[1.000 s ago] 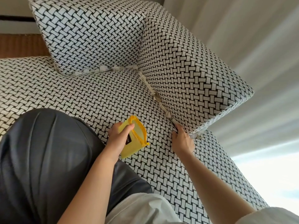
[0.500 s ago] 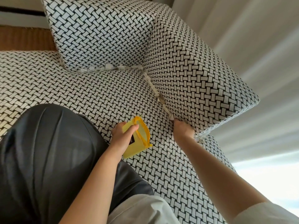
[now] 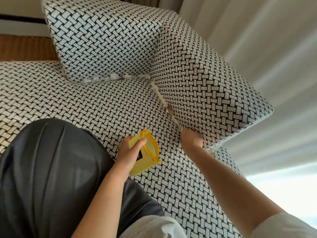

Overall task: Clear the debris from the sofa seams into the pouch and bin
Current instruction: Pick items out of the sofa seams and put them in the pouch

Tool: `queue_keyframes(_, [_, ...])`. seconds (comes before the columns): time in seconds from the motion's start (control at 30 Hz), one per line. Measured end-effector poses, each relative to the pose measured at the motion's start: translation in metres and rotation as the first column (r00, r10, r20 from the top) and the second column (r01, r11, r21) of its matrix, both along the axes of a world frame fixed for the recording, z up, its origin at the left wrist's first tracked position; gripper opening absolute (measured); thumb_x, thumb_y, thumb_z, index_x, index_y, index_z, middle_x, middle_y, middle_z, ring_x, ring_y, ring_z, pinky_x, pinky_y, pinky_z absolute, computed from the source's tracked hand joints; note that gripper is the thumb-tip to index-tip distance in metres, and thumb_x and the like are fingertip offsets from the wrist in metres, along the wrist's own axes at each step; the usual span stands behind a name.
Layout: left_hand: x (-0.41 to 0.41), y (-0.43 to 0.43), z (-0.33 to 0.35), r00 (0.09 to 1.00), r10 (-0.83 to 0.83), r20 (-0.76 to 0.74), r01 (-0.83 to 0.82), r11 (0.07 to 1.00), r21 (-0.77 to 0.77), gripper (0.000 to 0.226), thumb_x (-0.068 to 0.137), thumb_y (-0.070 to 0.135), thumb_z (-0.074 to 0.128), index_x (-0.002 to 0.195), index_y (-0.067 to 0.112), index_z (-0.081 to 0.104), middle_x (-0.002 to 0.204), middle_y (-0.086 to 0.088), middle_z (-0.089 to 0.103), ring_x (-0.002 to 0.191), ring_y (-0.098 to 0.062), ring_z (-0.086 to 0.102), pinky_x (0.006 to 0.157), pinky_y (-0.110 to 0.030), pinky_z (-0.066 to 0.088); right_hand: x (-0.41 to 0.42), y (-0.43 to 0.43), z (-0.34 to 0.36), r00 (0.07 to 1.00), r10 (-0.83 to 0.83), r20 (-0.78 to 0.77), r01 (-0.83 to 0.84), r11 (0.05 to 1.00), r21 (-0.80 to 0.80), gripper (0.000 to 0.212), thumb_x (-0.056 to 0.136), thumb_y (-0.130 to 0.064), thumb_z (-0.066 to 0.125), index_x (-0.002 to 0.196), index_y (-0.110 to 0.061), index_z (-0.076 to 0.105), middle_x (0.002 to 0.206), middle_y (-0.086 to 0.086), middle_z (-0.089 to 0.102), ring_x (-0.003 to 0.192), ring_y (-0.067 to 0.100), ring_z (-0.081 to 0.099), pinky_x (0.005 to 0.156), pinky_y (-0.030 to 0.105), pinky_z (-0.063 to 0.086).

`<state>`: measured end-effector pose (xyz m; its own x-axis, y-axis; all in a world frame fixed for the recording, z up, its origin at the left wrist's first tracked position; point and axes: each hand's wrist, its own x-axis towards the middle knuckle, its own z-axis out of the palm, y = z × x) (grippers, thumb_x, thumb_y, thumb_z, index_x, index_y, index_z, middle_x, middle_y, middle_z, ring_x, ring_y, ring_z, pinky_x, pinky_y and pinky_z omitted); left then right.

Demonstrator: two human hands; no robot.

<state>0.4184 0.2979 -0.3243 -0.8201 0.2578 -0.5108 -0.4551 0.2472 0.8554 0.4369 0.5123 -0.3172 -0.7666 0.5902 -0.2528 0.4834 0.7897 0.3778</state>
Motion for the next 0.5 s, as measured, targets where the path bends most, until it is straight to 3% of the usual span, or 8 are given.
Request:
queue_keyframes(0.1, [0.000,0.001,-0.001,1.000,0.002,0.017,-0.002,1.000,0.004,0.061,0.084,0.051,0.056,0.136,0.026,0.036,0.141,-0.006,0.030,0.106,-0.019,0.040,0.060,-0.027,0.034,0.004,-0.002,0.004,0.998,-0.007,-0.065,0.006,1.000,-0.027,0.013,0.093,-0.011,0.048,0.102,-0.009,0.057,0.059,-0.002,0.043,0.047,0.005,0.039,0.037,0.018,0.029])
queue_keyframes(0.17, [0.000,0.001,-0.002,1.000,0.004,0.018,-0.004,1.000,0.007,0.061,0.084,0.051,0.056,0.136,0.027,0.036,0.141,-0.006,0.031,0.108,-0.019,0.041,0.059,-0.026,0.034,0.003,-0.002,0.011,0.975,-0.003,-0.224,-0.022,0.994,-0.107,0.013,0.094,-0.014,0.046,0.100,-0.010,0.056,0.062,-0.003,0.047,0.049,0.006,0.043,0.040,0.019,0.033])
queue_keyframes(0.23, [-0.001,0.002,-0.003,1.000,0.007,0.019,-0.008,1.000,0.003,0.060,0.083,0.051,0.056,0.134,0.026,0.037,0.140,-0.007,0.033,0.110,-0.022,0.043,0.062,-0.029,0.036,0.003,-0.008,0.024,0.894,-0.036,-0.446,-0.118,0.943,-0.311,0.015,0.095,-0.017,0.044,0.092,-0.009,0.056,0.061,-0.005,0.050,0.046,0.005,0.042,0.040,0.017,0.033])
queue_keyframes(0.3, [-0.002,0.003,-0.003,1.000,0.010,0.023,-0.010,1.000,-0.002,0.057,0.083,0.049,0.057,0.132,0.025,0.039,0.138,-0.008,0.035,0.112,-0.024,0.044,0.072,-0.034,0.039,0.010,-0.021,0.037,0.747,-0.193,-0.636,-0.282,0.775,-0.566,0.016,0.092,-0.012,0.048,0.080,-0.010,0.059,0.052,-0.011,0.046,0.037,0.001,0.032,0.036,0.013,0.026])
queue_keyframes(0.37, [-0.003,0.003,-0.002,1.000,0.009,0.024,-0.009,1.000,-0.011,0.057,0.084,0.048,0.057,0.132,0.024,0.039,0.137,-0.008,0.035,0.113,-0.025,0.045,0.079,-0.038,0.040,0.020,-0.038,0.050,0.665,-0.385,-0.640,-0.383,0.559,-0.735,0.017,0.090,-0.008,0.052,0.077,-0.015,0.061,0.047,-0.011,0.041,0.034,0.002,0.028,0.035,0.012,0.024])
queue_keyframes(0.43, [-0.003,0.003,-0.002,1.000,0.013,0.017,-0.013,1.000,-0.007,0.055,0.084,0.046,0.058,0.131,0.023,0.041,0.135,-0.009,0.037,0.113,-0.025,0.046,0.081,-0.039,0.040,0.027,-0.057,0.055,0.708,-0.392,-0.588,-0.420,0.436,-0.796,0.020,0.090,-0.009,0.053,0.076,-0.021,0.061,0.046,-0.010,0.040,0.035,0.002,0.027,0.035,0.013,0.023])
queue_keyframes(0.5, [-0.003,0.003,-0.003,1.000,0.023,0.003,-0.023,1.000,-0.004,0.054,0.083,0.046,0.059,0.127,0.019,0.045,0.133,-0.010,0.041,0.111,-0.025,0.048,0.080,-0.037,0.040,0.031,-0.070,0.051,0.777,-0.284,-0.561,-0.434,0.404,-0.805,0.021,0.090,-0.008,0.053,0.076,-0.021,0.060,0.045,-0.010,0.039,0.035,0.003,0.026,0.035,0.012,0.022])
